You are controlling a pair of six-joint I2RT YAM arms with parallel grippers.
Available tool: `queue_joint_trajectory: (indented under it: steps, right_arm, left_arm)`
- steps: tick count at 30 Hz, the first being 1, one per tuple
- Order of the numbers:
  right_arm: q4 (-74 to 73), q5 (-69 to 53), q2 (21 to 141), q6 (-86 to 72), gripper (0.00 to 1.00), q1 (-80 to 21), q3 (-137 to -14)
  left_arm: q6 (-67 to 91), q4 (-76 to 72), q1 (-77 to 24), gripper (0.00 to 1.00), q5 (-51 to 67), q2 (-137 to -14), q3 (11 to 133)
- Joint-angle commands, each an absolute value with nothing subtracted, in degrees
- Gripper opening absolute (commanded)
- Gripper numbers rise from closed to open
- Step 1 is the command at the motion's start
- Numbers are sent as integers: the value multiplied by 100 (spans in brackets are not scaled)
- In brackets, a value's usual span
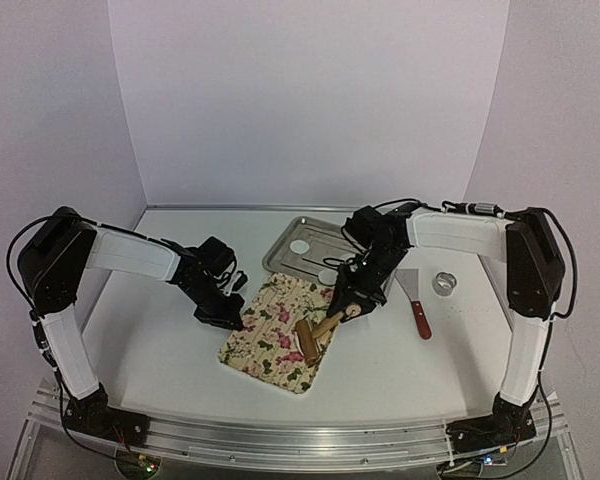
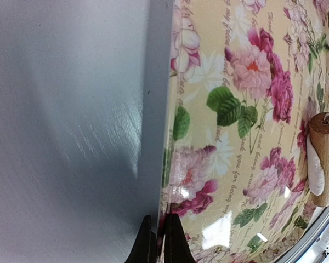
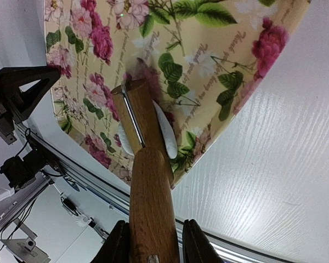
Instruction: Roll out the dumpling wrappers from the dough
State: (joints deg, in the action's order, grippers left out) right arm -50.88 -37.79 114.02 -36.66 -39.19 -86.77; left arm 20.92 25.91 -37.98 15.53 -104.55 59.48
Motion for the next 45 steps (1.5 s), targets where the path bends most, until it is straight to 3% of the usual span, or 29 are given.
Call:
queue_joint_trajectory:
  steps: [1, 8, 19, 28, 37, 45]
  right_arm:
    - [-5948, -1224, 12762, -3731, 0, -4351, -8658]
    - [-6042, -1078, 12978, -3757, 0, -4564, -8877]
    - [-6351, -598, 11816, -3672, 0, -3810, -8166]
    - [-6310, -824, 12265, -3592, 0, -3915, -8513]
    - [-6117, -1585, 13451, -3638, 0, -4787, -9469]
    - [-6211, -1181, 13002, -3821, 0, -4619, -9297]
  left_arm:
    - [2265, 2981, -3755, 0, 1123, -10608, 5714]
    - [2451, 2979, -3798, 0, 1108, -10565, 5608]
    - [2663, 3186, -3779, 0, 781, -10473, 5451]
    - [2773, 3003, -3823, 0, 1116, -10362, 5426]
    - [3094, 2822, -4227, 0, 1260, -10376, 5196]
    - [3319, 3111, -4250, 0, 877, -10294, 5142]
